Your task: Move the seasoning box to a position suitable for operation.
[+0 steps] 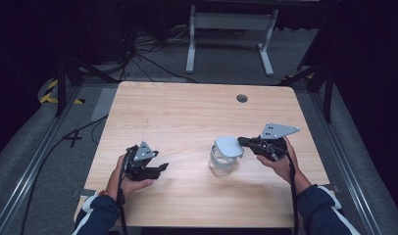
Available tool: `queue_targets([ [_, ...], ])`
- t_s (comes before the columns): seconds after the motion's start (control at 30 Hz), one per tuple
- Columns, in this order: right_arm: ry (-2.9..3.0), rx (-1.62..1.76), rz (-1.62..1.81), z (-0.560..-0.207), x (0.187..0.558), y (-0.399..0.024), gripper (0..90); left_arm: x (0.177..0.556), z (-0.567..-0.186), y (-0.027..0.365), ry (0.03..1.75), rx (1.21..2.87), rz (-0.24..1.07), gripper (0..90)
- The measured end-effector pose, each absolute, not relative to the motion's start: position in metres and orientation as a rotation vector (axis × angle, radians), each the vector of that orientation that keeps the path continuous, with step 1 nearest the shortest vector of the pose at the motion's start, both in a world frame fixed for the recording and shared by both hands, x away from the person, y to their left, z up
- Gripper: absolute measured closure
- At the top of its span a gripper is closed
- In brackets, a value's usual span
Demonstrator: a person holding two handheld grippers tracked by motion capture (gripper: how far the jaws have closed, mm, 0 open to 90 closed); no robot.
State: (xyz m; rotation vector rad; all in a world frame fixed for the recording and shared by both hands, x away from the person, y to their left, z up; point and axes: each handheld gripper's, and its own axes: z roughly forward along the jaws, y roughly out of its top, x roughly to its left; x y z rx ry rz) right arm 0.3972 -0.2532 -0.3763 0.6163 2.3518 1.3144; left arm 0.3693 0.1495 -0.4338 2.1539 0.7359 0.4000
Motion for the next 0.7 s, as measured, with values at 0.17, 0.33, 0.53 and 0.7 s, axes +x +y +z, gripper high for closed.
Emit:
queue_targets([
  [0.17, 2.35, 0.616, 1.317, -0.377, 0.397, -0.253, 89.8, 0.372, -0.421, 0.113, 0.62, 2.156, 0.378, 53.1],
  [0.33, 2.35, 0.611, 1.312, -0.377, 0.397, -0.254, 89.9, 0.376, -0.412, 0.083, 0.564, 2.136, 0.362, 61.6],
  [0.53, 2.351, 0.612, 1.31, -0.378, 0.398, -0.254, 89.8, 0.381, -0.404, 0.061, 0.511, 2.123, 0.373, 72.3],
  [0.7, 2.353, 0.614, 1.308, -0.378, 0.399, -0.255, 89.8, 0.384, -0.397, 0.052, 0.489, 2.103, 0.407, 78.9],
])
